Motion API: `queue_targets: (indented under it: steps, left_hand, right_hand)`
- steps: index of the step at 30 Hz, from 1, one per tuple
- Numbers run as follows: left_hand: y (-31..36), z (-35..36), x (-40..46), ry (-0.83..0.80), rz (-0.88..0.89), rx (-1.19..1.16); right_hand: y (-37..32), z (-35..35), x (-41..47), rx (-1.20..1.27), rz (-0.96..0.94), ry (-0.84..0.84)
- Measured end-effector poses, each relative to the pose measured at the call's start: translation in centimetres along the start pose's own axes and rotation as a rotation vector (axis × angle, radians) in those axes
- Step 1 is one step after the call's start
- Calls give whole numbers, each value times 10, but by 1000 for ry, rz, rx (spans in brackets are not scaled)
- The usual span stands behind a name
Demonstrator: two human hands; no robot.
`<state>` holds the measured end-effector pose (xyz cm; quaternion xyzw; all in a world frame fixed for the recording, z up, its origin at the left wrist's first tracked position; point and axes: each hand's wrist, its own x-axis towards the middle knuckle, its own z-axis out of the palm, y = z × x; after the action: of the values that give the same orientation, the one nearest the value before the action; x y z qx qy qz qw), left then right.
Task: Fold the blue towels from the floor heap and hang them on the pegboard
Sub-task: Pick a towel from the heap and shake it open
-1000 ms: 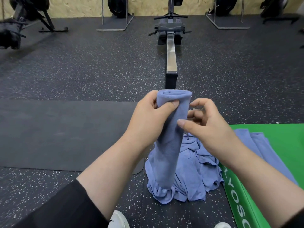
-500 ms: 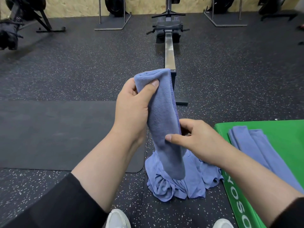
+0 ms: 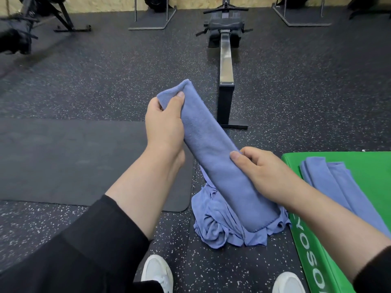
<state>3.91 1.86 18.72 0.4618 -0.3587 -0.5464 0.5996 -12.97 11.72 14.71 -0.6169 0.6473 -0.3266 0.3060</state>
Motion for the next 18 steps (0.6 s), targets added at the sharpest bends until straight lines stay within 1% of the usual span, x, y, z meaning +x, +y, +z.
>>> queue_targets:
  steps: [3,5,6,9,11,13,15,18]
  left_hand:
    - [-2,-4,5,25,-37,10]
    - [-3,-6,7,26,-68,6]
    - [-4,-7,8,26,-88,-1]
    - [-8,-11,10,56,-153,-1]
    - [-11,-13,13,95,-178,4]
    - [-13,-11,14,110,-207,-14]
    - [-14,-6,14,103,-250,-51]
    - [-19,8,9,16,-298,-80]
  right_hand:
    - [1,-2,-3,8,-2,-7]
    - [1,-4,-7,38,38,-56]
    - [1,-7,-9,71,66,-109]
    - [4,-21,-16,150,158,-361]
    - [10,-33,-21,115,179,-429]
    - [19,-44,-25,106,217,-389]
    - [28,-57,-30,174,263,-288]
    - [37,-84,-43,267,312,-197]
